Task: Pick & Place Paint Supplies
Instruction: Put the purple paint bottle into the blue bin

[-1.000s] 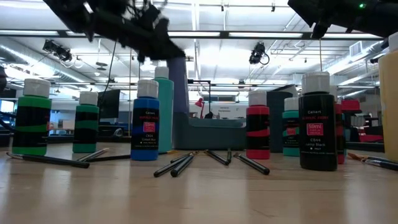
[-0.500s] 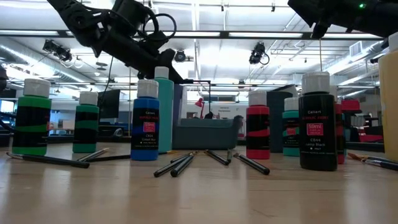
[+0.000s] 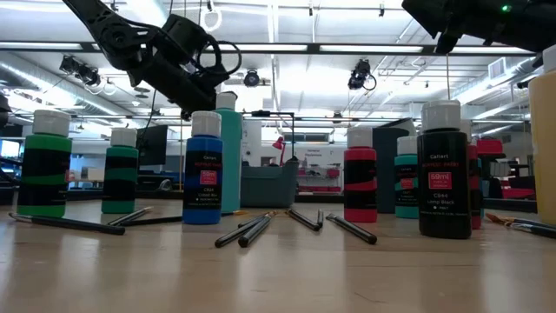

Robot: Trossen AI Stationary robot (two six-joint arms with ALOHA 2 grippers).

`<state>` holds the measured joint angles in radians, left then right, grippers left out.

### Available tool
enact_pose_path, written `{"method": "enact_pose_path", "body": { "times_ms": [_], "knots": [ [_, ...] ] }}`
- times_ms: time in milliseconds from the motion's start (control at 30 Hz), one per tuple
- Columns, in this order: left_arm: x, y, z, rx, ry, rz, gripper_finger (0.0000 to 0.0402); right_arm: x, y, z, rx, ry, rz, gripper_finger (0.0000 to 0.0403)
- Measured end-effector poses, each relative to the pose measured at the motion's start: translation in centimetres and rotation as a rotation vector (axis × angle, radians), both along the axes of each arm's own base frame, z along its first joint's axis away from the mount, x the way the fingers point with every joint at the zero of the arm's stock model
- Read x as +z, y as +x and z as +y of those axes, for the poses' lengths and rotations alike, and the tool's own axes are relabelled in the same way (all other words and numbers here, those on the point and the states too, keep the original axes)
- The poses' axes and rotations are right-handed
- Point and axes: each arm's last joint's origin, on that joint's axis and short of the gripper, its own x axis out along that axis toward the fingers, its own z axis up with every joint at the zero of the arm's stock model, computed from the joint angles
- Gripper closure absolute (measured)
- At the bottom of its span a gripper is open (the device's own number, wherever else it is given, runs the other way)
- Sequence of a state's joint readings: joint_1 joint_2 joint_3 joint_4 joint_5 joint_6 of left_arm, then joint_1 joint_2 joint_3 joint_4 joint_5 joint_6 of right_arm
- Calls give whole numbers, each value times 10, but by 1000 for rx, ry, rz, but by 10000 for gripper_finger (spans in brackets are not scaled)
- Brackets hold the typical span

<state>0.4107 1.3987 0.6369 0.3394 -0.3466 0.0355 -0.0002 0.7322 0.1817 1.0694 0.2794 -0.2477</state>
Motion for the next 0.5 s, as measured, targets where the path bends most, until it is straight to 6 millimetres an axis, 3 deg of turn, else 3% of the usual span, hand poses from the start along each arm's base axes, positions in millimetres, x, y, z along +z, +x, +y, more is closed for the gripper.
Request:
{"method": "enact_pose_path", "body": {
  "times_ms": [300,500],
  "knots": [
    [-1,-4,6,104,-100,-84,272,-1,1,0,16,28,3,238],
    [-2,-6,7,165,-79,-68,241,-1,1,0,16,28,5,238]
  ]
}}
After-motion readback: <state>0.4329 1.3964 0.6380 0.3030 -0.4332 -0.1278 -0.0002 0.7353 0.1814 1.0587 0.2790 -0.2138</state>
